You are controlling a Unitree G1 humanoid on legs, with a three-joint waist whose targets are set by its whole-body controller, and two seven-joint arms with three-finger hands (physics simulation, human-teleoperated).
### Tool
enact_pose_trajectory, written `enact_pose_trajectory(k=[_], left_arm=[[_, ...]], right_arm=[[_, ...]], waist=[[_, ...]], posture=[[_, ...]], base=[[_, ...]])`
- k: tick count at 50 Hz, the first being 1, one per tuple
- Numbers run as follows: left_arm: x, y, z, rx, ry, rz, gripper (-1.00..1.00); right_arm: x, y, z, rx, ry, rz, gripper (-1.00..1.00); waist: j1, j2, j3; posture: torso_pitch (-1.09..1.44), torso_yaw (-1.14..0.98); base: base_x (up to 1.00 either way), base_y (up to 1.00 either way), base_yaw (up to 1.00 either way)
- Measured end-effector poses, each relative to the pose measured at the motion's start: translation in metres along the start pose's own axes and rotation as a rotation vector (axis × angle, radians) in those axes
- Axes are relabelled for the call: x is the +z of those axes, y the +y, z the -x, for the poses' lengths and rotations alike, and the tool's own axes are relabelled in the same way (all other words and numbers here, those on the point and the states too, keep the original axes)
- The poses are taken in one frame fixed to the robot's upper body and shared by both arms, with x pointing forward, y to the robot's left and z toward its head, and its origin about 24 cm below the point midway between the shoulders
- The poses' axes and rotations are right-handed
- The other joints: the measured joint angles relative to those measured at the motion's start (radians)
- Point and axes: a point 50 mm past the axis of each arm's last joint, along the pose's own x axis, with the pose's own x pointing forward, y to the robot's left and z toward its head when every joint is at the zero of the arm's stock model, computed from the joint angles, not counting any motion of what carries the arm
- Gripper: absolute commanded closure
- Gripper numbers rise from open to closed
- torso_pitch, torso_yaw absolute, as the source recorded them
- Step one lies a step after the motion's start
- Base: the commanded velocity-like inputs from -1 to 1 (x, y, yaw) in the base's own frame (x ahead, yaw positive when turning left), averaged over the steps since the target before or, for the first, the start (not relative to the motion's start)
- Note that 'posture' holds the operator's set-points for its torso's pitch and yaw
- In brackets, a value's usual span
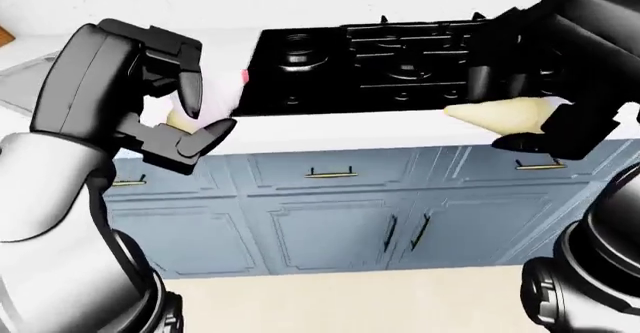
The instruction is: Move the dessert items from the plate to the tray.
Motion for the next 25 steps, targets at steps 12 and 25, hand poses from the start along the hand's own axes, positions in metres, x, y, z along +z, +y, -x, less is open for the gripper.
enact_pose_trajectory(k=[12, 25], left_arm=[[-0.004, 0.005, 0.002, 0.021, 0.019, 0.004, 1.00], [-0.005, -0.004, 0.001, -0.029, 0.017, 0.010, 1.00]], right_arm=[[0.005, 0.004, -0.004, 0.017, -0.019, -0.008, 0.98], [-0.001, 0.006, -0.003, 0.023, 0.006, -0.018, 0.98]], waist=[[0.016, 0.077, -0.004], [-0.019, -0.016, -0.011]], posture=[[0.00, 0.00], [0.00, 0.00]], base=[[0.00, 0.99, 0.00], [0.00, 1.00, 0.00]])
